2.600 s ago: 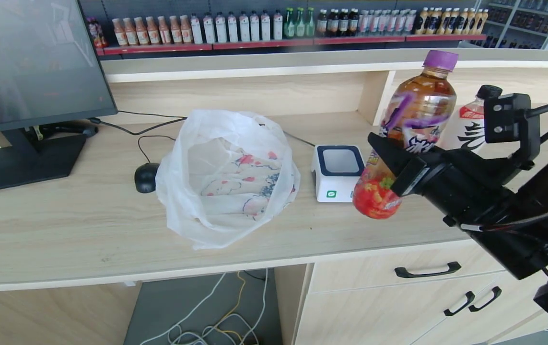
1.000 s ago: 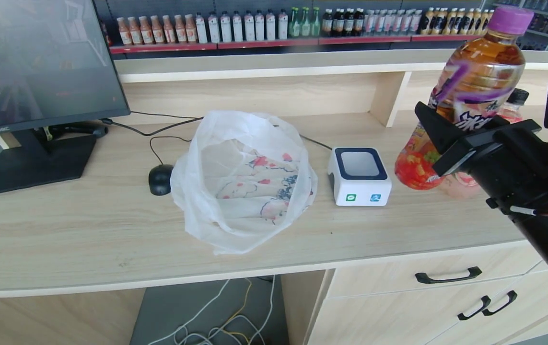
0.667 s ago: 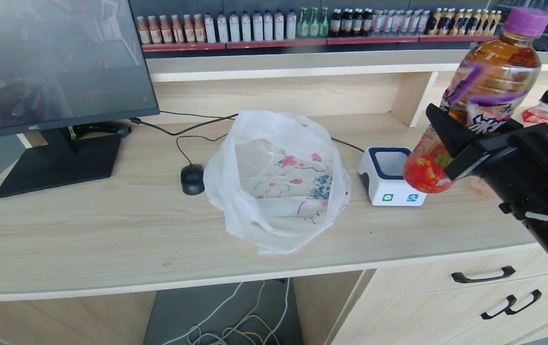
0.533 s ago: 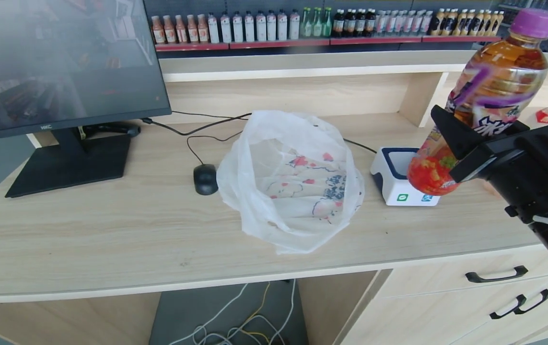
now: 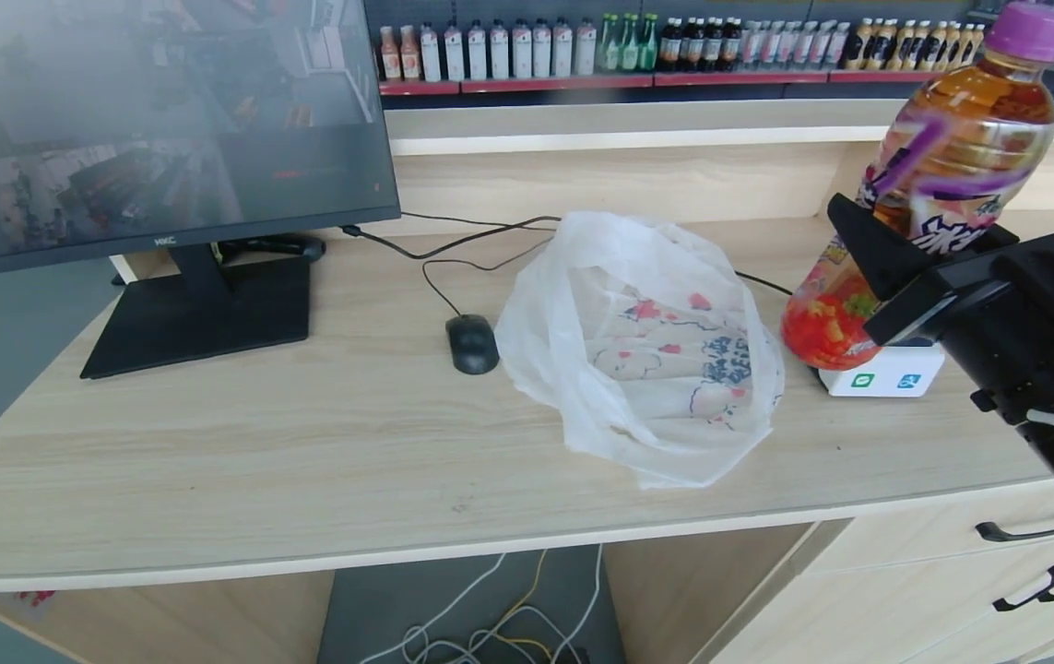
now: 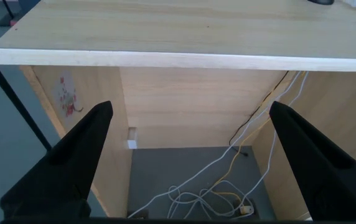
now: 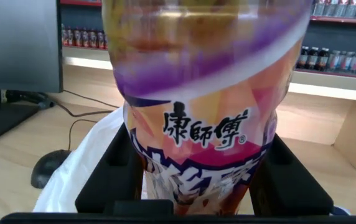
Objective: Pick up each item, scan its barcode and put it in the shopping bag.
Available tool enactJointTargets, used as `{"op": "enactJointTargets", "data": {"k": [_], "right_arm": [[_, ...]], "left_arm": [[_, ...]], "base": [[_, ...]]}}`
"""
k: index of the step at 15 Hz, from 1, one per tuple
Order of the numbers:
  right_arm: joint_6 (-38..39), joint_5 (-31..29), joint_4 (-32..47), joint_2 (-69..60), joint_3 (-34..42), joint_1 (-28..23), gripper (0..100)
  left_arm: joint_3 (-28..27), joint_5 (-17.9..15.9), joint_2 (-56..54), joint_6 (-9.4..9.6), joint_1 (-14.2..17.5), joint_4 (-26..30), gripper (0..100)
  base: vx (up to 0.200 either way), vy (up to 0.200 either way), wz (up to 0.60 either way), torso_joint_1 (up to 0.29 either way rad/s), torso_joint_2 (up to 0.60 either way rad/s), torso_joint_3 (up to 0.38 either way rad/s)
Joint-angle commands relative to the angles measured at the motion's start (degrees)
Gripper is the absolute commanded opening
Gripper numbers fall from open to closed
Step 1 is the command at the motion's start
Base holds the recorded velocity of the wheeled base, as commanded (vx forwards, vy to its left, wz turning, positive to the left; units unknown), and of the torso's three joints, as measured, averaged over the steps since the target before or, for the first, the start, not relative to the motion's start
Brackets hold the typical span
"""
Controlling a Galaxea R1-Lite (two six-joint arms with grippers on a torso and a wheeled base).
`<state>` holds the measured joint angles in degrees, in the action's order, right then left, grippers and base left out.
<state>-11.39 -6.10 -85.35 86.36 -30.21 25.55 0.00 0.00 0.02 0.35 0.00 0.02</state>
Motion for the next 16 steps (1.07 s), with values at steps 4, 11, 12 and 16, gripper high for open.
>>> {"op": "enactJointTargets", "data": {"k": [4, 11, 12, 16], "right_arm": [[0.1, 0.1, -0.4, 6.1, -5.0, 0.3, 0], [1.5, 0.2, -0.2, 17.4, -13.5, 4.6, 0], [2.0, 0.7, -0.2, 19.5, -15.2, 4.6, 0], [2.0, 1.2, -0.1, 27.2, -22.0, 4.3, 0]], "left_arm": [[0.0, 0.0, 0.1, 0.00, 0.0, 0.1, 100], [0.0, 0.0, 0.0, -0.09, 0.0, 0.1, 100], [0.0, 0.0, 0.0, -0.09, 0.0, 0.1, 100], [0.0, 0.0, 0.1, 0.00, 0.0, 0.1, 100]], "base": [[0.000, 0.000, 0.00, 0.000, 0.00, 0.000], [0.000, 0.000, 0.00, 0.000, 0.00, 0.000], [0.000, 0.000, 0.00, 0.000, 0.00, 0.000], [0.000, 0.000, 0.00, 0.000, 0.00, 0.000]]}}
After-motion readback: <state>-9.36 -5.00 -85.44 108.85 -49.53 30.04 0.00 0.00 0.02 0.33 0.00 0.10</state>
